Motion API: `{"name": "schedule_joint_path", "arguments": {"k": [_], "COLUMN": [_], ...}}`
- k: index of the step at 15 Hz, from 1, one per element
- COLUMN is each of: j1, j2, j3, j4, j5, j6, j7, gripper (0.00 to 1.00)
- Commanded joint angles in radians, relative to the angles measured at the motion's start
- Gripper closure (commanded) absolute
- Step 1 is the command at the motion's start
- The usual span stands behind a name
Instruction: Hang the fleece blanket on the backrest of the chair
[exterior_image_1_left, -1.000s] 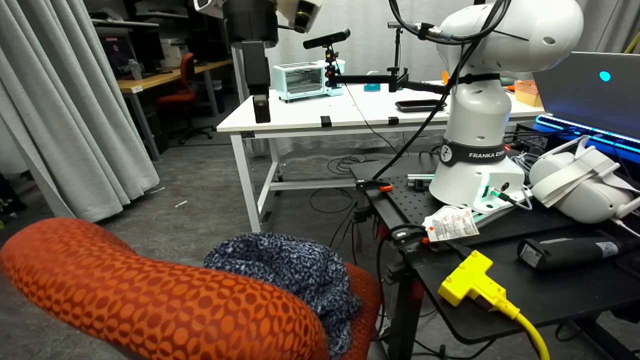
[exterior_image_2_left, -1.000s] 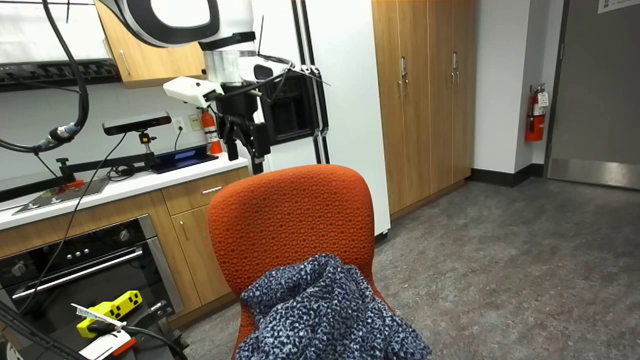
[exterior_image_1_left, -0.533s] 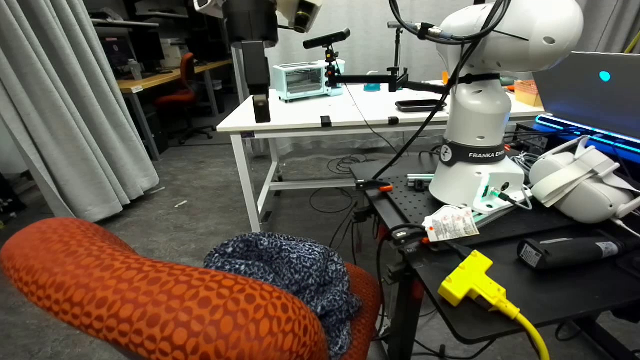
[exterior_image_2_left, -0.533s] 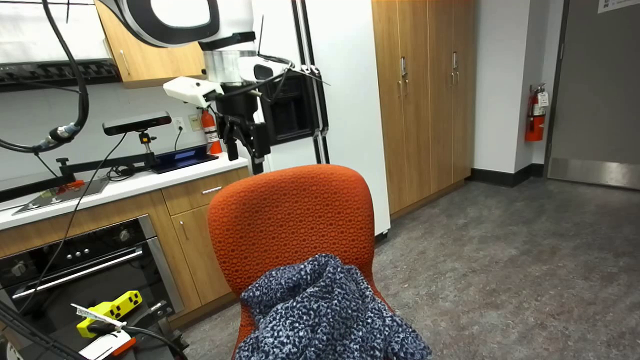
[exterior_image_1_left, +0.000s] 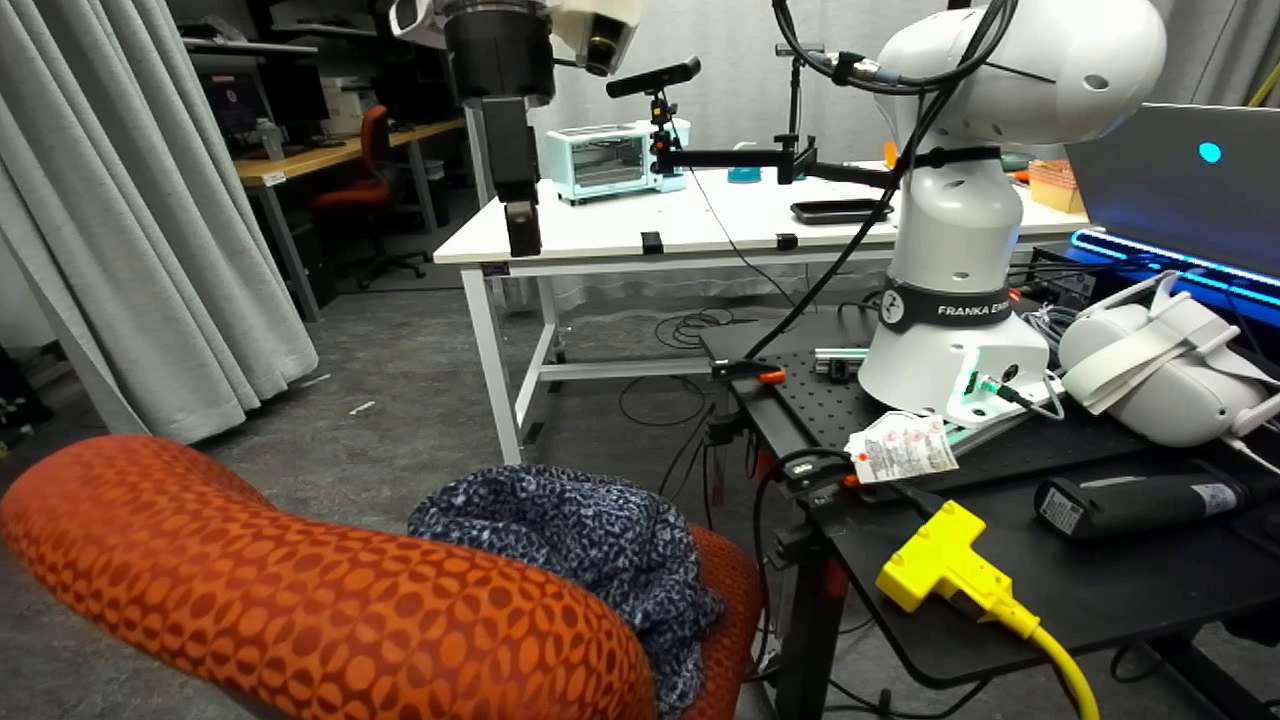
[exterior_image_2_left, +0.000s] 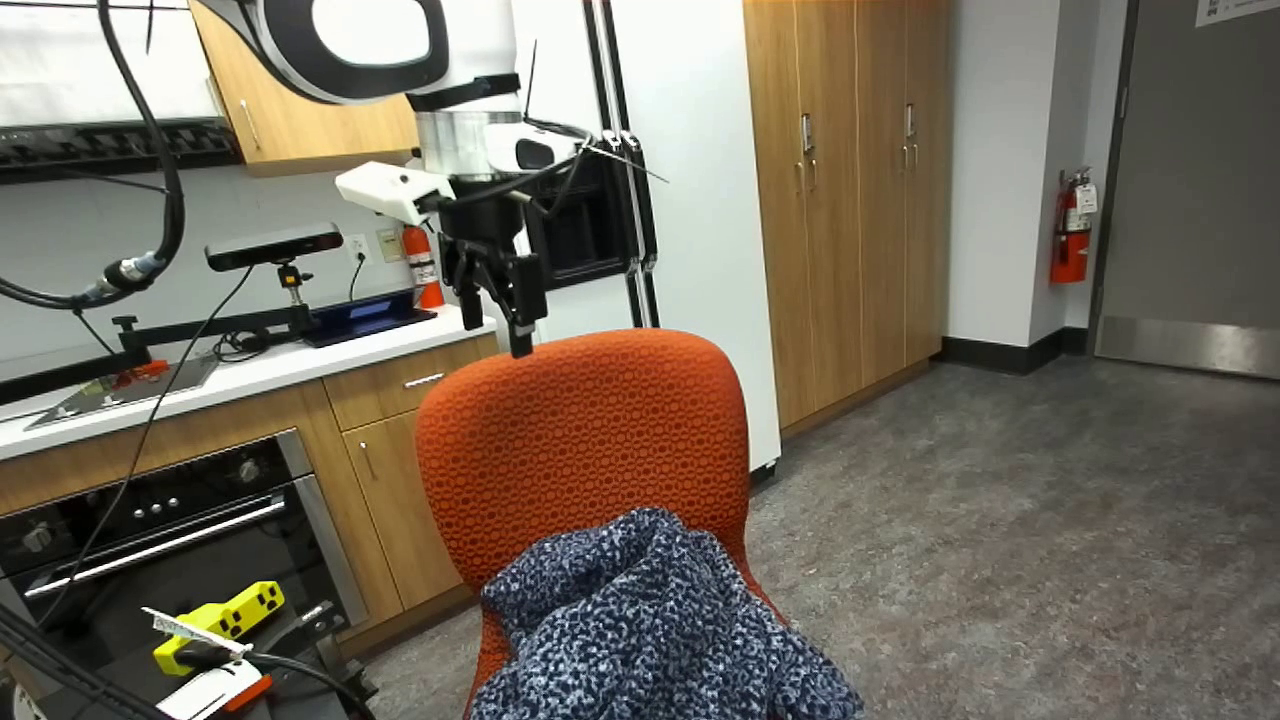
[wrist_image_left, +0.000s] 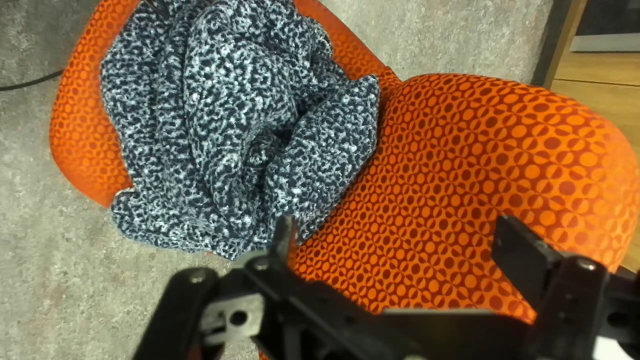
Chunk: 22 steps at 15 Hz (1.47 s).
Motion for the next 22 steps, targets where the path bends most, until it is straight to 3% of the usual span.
{"name": "schedule_joint_path", "arguments": {"k": [1,7,11,12,22], "j1": [-0.034,-0.071,-0.078,-0.080,-0.084], "j2": [0.084,0.257,0.369,0.309,0.370], "j3": [0.000,0.000,0.012,0.015,0.021], "j4": [0.028,0.065,0.101,0.061,0.096], "j5": [-0.009,-0.028,-0.040,-0.019,-0.027], "j6": [0.072,0.220,0.254,0.243,0.247], "j7": [-0.011,-0.008,0.007,0.002,0.004], "gripper": [0.00,0.00,0.00,0.00,0.00]}}
